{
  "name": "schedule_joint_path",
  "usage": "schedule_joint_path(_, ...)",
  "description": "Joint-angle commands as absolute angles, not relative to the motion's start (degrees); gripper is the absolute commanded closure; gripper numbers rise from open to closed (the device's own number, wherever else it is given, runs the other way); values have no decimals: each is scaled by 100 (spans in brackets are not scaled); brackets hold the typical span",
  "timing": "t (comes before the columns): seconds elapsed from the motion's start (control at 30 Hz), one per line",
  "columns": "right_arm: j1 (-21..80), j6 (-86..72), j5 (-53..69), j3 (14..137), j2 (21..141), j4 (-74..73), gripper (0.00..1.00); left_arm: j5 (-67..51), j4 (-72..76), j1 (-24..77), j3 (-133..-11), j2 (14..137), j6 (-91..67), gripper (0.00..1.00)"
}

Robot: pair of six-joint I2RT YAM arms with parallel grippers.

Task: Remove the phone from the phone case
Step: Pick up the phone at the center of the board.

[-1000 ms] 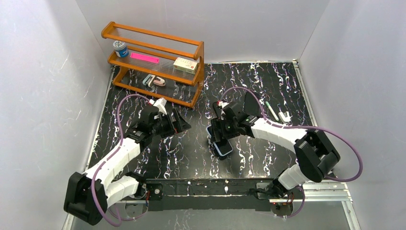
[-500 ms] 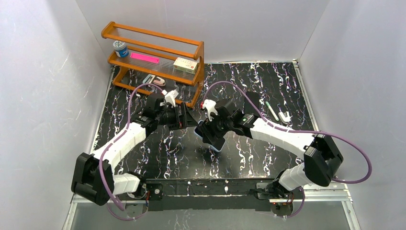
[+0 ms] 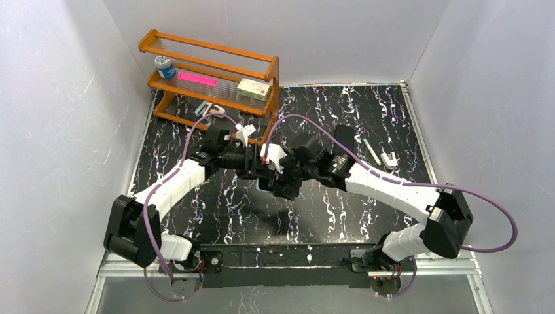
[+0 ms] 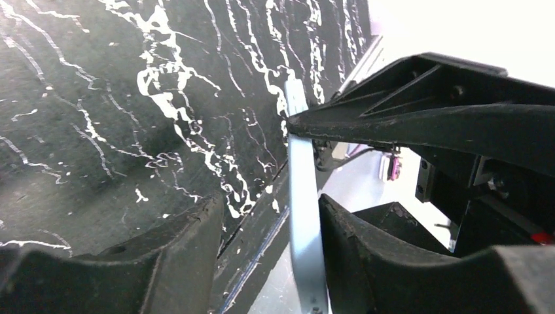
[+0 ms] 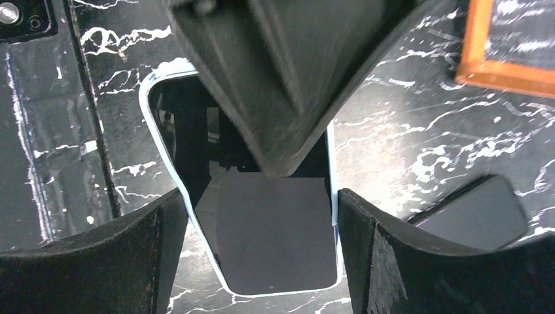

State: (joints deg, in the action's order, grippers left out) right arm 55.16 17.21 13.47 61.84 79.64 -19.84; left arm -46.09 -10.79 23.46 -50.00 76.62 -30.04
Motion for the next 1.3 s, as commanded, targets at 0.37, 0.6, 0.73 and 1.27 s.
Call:
schedule_joint_path(0.37, 5842, 3150, 828, 7018, 8306, -1827, 88, -5559, -1235, 2426, -5176, 7584, -2993, 100)
schedule_joint_path(0.6, 5832, 2875, 195, 6296, 7519, -800, 45, -4873, -875, 2421, -4999, 7078, -3261, 100)
schedule_joint_path(0.73, 5827, 2241, -138, 5782, 6860, -102, 2, -3925, -404, 2378, -4702, 6695, -3810, 100)
schedule_joint_path(1.27, 5710, -2771, -1408, 4591, 5625, 1133, 1, -1319, 2253, 2391, -2942, 4862, -6404, 100)
